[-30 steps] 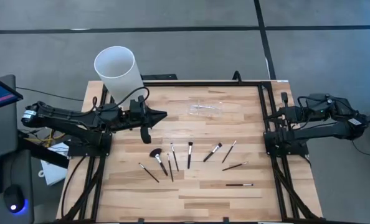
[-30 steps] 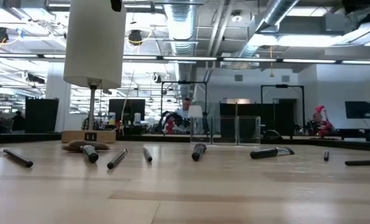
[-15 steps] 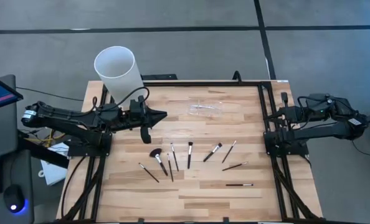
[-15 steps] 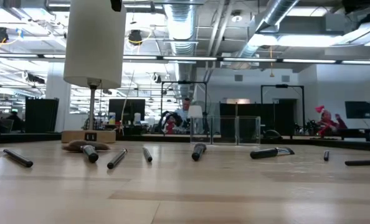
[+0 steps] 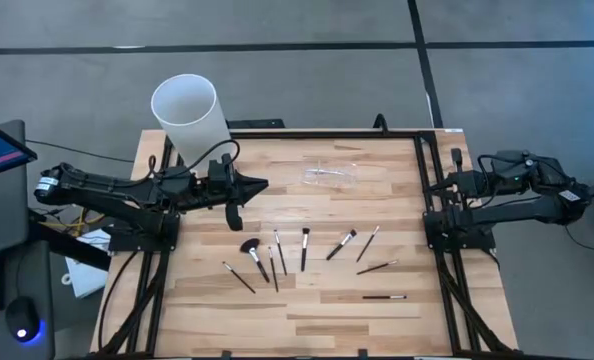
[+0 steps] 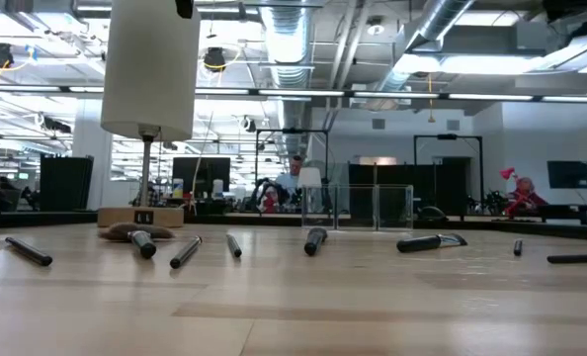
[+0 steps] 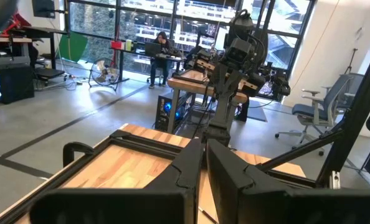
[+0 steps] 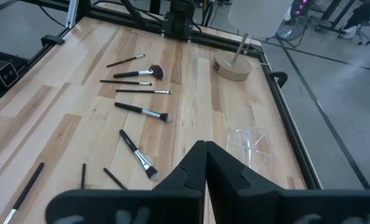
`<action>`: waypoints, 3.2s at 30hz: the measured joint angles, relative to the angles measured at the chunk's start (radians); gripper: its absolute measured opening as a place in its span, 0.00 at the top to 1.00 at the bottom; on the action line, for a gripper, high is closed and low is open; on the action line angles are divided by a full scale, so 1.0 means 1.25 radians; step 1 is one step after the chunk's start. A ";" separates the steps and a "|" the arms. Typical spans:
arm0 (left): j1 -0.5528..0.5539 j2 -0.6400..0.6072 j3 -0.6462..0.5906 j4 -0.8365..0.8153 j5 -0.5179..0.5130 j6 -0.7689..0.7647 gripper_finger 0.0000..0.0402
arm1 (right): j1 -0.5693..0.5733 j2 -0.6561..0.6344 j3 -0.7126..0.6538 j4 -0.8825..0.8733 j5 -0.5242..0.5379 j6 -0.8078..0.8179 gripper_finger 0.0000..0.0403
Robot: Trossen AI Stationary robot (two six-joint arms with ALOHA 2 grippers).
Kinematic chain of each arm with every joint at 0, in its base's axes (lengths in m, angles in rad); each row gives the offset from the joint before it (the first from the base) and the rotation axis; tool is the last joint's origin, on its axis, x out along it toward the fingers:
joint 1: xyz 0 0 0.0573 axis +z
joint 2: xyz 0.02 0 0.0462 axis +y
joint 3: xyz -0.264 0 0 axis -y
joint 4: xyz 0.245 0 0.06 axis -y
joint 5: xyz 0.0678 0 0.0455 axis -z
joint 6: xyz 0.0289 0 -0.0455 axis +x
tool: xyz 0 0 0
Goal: Put items in baskets/containers
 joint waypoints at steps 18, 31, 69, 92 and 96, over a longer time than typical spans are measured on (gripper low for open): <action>0.000 0.000 0.000 0.025 0.000 0.000 0.94 | 0.000 0.000 0.000 0.007 0.002 0.000 1.00; 0.003 0.000 0.000 0.039 0.000 0.000 0.94 | 0.000 0.000 0.000 0.006 0.001 0.000 1.00; -0.058 0.000 0.000 0.042 0.001 0.034 0.94 | 0.000 0.000 0.000 0.006 -0.001 0.000 1.00; -0.110 0.000 -0.047 0.103 0.000 0.018 0.94 | 0.000 0.000 0.000 0.229 0.002 0.392 1.00; -0.133 0.000 -0.114 0.189 0.001 -0.001 0.94 | 0.000 0.004 -0.043 0.259 -0.002 0.421 1.00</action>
